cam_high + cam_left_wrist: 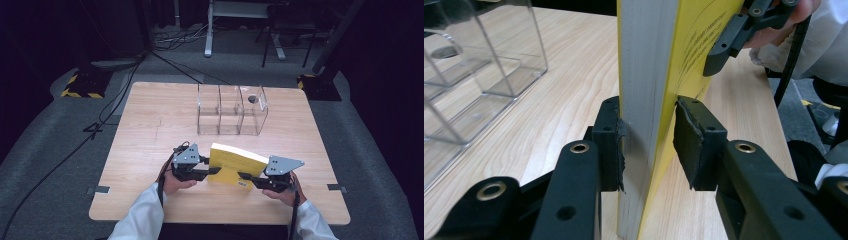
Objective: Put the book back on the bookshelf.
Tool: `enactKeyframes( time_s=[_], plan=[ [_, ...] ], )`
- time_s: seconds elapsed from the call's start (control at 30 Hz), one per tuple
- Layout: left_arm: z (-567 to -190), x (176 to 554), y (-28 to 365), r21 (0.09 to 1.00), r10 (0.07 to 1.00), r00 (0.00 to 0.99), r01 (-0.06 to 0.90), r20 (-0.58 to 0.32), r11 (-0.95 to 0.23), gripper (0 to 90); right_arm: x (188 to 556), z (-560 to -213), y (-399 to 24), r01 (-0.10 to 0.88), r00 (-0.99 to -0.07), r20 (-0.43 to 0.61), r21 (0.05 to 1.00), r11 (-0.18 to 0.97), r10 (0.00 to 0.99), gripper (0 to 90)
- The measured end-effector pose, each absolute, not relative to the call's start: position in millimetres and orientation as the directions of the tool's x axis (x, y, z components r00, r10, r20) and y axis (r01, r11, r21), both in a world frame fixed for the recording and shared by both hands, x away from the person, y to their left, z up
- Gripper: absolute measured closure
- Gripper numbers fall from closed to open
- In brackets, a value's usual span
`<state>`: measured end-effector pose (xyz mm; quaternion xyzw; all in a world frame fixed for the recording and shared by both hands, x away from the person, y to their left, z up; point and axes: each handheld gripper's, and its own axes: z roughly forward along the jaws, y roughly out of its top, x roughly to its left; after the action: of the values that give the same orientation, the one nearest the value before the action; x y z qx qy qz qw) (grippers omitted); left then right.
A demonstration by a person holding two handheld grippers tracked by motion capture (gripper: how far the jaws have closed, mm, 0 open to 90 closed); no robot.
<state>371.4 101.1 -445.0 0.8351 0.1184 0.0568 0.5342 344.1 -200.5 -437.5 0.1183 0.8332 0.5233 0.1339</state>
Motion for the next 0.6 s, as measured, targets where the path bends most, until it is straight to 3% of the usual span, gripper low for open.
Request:
enactKeyframes(
  time_s=[0.3,0.6],
  plan=[
    [-443.7,376.9,83.1,0.901,0.263,0.965,0.131,-0.020,-0.413,62.3,339.6,-437.4,-214.1,0.084,-0.913,-0.092,0.911,0.404,0.397,75.5],
    [-440.8,366.8,95.8,0.879,0.352,0.934,0.126,0.051,-0.461,45.3,336.0,-438.0,-221.4,0.098,-0.893,-0.095,0.913,0.397,0.439,76.0]
  ],
)
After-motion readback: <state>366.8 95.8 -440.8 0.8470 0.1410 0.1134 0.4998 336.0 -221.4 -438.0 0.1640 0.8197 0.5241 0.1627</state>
